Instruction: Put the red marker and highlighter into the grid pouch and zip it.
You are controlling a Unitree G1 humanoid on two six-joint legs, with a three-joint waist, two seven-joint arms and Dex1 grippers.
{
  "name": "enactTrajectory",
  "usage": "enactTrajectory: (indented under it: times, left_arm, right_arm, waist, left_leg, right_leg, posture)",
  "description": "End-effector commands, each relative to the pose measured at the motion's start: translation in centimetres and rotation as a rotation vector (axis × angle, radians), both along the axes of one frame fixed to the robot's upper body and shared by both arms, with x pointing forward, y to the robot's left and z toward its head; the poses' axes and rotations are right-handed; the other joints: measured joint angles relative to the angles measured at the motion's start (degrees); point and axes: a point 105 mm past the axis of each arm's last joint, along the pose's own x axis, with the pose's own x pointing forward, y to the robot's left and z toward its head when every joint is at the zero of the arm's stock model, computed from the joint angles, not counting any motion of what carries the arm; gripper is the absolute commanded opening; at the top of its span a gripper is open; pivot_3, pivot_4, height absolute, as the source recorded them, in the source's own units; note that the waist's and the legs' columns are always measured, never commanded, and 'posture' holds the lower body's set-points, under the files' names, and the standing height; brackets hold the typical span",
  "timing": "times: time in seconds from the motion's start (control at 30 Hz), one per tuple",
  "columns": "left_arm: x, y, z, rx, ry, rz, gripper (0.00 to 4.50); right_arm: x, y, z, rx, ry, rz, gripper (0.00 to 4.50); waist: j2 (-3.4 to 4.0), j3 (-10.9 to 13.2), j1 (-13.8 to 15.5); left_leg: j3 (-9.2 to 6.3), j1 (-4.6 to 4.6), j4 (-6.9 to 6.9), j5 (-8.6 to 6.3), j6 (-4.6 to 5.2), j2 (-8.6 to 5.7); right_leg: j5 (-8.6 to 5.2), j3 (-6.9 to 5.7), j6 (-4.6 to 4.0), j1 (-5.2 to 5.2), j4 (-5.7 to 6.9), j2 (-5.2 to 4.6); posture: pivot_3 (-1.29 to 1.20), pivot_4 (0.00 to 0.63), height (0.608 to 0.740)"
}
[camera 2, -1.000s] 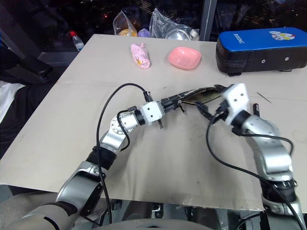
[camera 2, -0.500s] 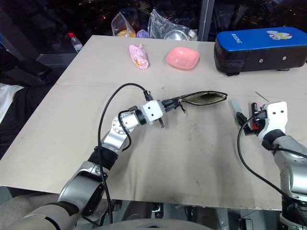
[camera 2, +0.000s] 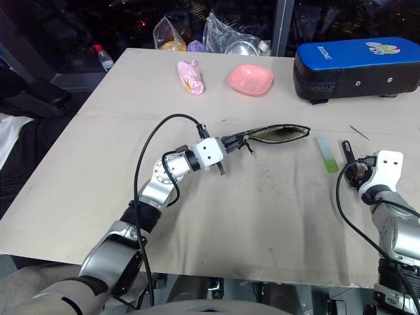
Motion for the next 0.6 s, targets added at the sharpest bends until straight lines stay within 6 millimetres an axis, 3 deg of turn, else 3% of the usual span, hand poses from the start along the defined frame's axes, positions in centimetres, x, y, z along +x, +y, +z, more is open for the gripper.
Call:
enactTrajectory:
  times: [0.03,0.07,0.17,0.33,0.47,0.6]
  left_arm:
    - [0.2,0.0,1.0,-0.023,-0.032,0.009,0.0]
    - [0.2,0.0,1.0,-0.023,-0.031,0.011,0.0]
    - [0.2,0.0,0.9,-0.024,-0.031,0.011,0.0]
    - [0.1,-0.3,0.9,-0.024,-0.029,0.007,0.0]
    - [0.3,0.0,1.0,-0.026,-0.034,0.016,0.0]
    - [0.5,0.3,0.7,-0.023,-0.029,0.027,0.0]
  right_arm:
    - [-0.5,-0.5,0.0,-0.043,0.033,0.001,0.8]
    - [-0.6,-0.6,0.0,-0.057,0.037,0.002,0.37]
    - [-0.6,-1.2,0.8,-0.108,0.007,-0.009,0.32]
    - [-0.2,-0.1,4.9,-0.349,-0.127,0.168,0.32]
    - [-1.4,3.5,8.5,-0.517,-0.282,0.436,0.32]
    - [-3.3,6.8,9.1,-0.799,-0.306,0.736,0.32]
  waist:
    - [0.0,0.0,0.08]
    - [0.0,-0.01,0.11]
    - [0.0,-0.01,0.21]
    - [0.02,0.01,-0.09]
    - [0.06,0.02,-0.19]
    - [0.03,0.03,-0.01]
  left_leg:
    - [0.0,0.0,0.0,0.0,0.0,0.0]
    - [-0.01,0.0,0.0,0.0,0.0,0.0]
    - [-0.01,0.0,0.0,0.0,0.01,-0.01]
    - [0.04,-0.01,0.0,0.0,0.01,-0.04]
    - [0.02,0.03,-0.03,0.0,0.0,0.0]
    - [0.0,0.03,-0.04,0.0,0.0,0.0]
  right_leg:
    - [0.0,0.0,0.0,0.0,0.0,0.0]
    - [0.0,0.0,0.0,0.0,0.0,0.0]
    - [0.0,-0.01,0.0,0.01,-0.01,-0.02]
    - [0.0,0.03,0.01,-0.01,-0.01,-0.04]
    - [-0.01,0.04,0.01,-0.02,-0.01,0.04]
    - [-0.01,0.04,0.02,0.0,-0.06,0.09]
  posture:
    - [0.0,0.15,0.688]
    - [0.0,0.15,0.688]
    - [0.0,0.15,0.688]
    - [0.0,0.15,0.688]
    - [0.0,0.15,0.688]
    - [0.0,0.15,0.688]
